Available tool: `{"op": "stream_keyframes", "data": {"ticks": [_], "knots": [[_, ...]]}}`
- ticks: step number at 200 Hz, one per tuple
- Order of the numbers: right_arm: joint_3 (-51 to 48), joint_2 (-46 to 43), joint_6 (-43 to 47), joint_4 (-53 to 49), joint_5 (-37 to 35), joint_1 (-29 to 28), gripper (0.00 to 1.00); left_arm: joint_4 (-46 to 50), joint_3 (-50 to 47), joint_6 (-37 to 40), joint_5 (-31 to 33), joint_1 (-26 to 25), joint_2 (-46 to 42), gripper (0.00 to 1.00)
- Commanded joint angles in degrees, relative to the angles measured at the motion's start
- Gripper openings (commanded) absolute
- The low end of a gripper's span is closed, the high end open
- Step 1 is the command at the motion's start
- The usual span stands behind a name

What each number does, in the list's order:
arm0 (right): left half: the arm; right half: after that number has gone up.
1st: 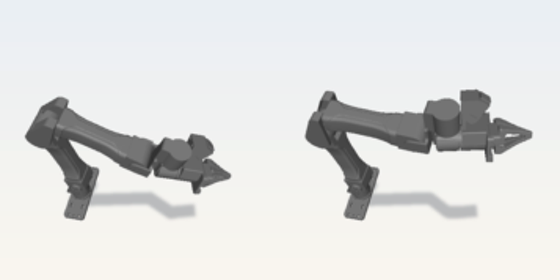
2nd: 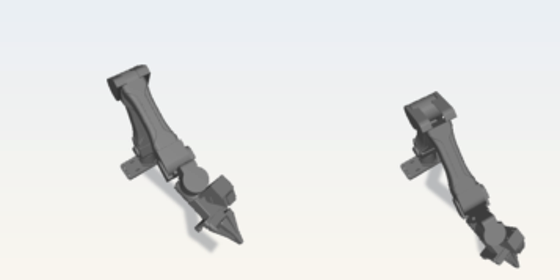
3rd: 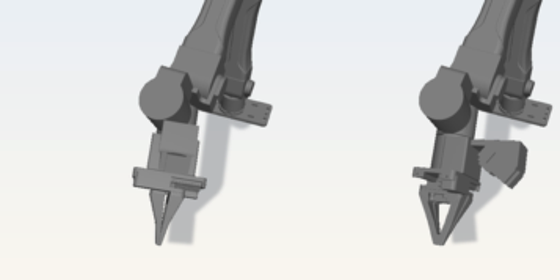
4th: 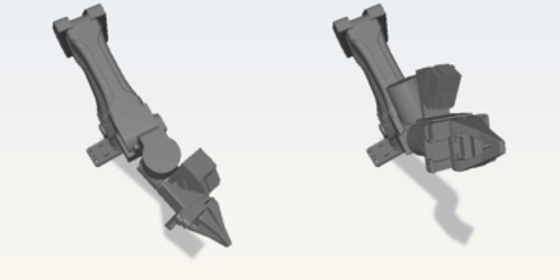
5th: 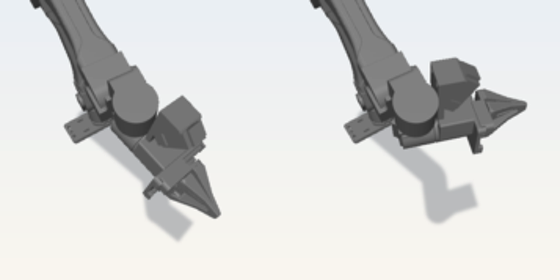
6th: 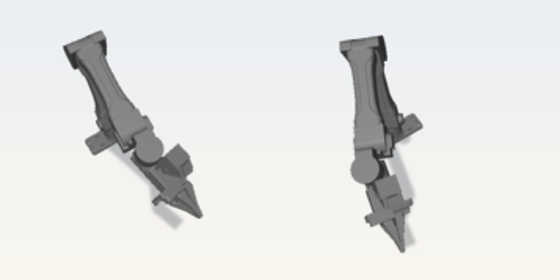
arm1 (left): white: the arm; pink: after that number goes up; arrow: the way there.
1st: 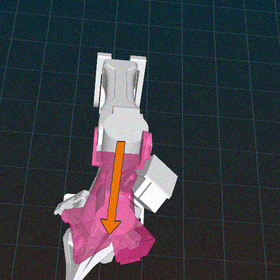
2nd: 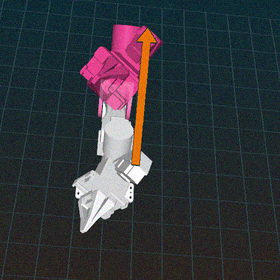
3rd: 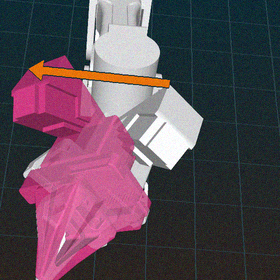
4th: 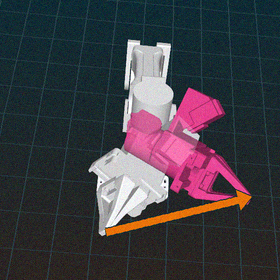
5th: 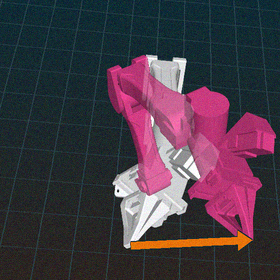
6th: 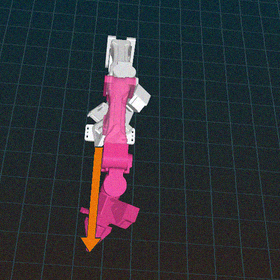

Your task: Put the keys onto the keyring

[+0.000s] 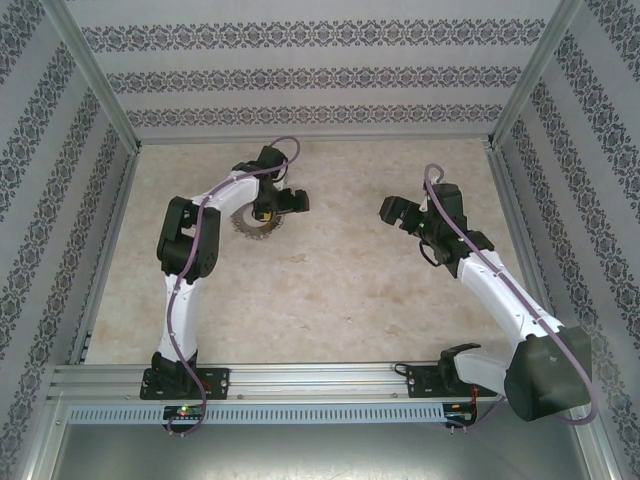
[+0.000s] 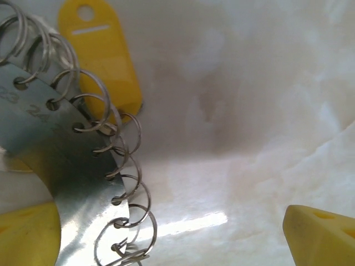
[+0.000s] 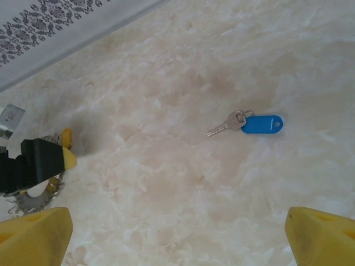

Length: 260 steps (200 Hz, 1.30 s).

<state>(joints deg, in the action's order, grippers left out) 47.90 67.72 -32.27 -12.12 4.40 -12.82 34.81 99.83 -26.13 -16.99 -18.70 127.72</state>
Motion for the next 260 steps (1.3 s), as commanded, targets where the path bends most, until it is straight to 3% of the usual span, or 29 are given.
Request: {"op": "stream_keyframes", "data": {"ticks": [1, 38, 60, 75, 103, 132, 175, 200, 217, 260], "knots": [[2.0, 0.9, -1.0, -0.7, 0.2, 1.0, 0.98, -4.6, -2.3, -7.4, -9.1, -6.0, -0.6, 1.0], [0.7, 2.0, -2.7, -1.4, 0.6, 2.7, 0.98, -9.8, -2.2, -20.3, -13.6, -12.8, -0.3, 1.0], [-1.0, 1.2, -3.7, -2.3, 0.2, 4.8, 0.98, -18.2, -1.6, -29.4, -17.5, -16.2, 1.1, 1.0], [-2.3, -0.1, -4.4, -3.4, -0.2, 6.6, 0.98, -21.1, 0.1, -31.8, -18.5, -18.0, 1.1, 1.0], [-3.4, -1.8, -4.0, -6.9, -0.9, 8.3, 0.98, -15.0, 4.9, -27.7, -16.5, -18.3, -1.9, 1.0], [-2.9, -0.7, -1.0, -10.4, 6.6, 7.3, 0.91, -7.8, 5.3, -22.0, -12.3, -15.4, -8.6, 1.0], [1.7, 9.7, 2.7, -18.8, 19.4, -3.4, 0.58, -3.4, -2.4, -15.2, -3.9, -7.8, -19.9, 1.0], [4.4, 15.6, 6.4, -23.4, 18.5, -11.0, 0.43, -3.0, -7.6, -12.7, 0.6, -4.1, -25.4, 1.0], [4.5, 18.0, 5.9, -22.8, 18.7, -12.3, 0.29, -4.3, -11.1, -10.7, 3.5, -2.6, -29.1, 1.0], [5.9, 20.0, 5.2, -25.0, 14.7, -13.2, 0.23, -5.4, -17.5, -6.0, 9.9, -2.1, -35.2, 1.0]]}}
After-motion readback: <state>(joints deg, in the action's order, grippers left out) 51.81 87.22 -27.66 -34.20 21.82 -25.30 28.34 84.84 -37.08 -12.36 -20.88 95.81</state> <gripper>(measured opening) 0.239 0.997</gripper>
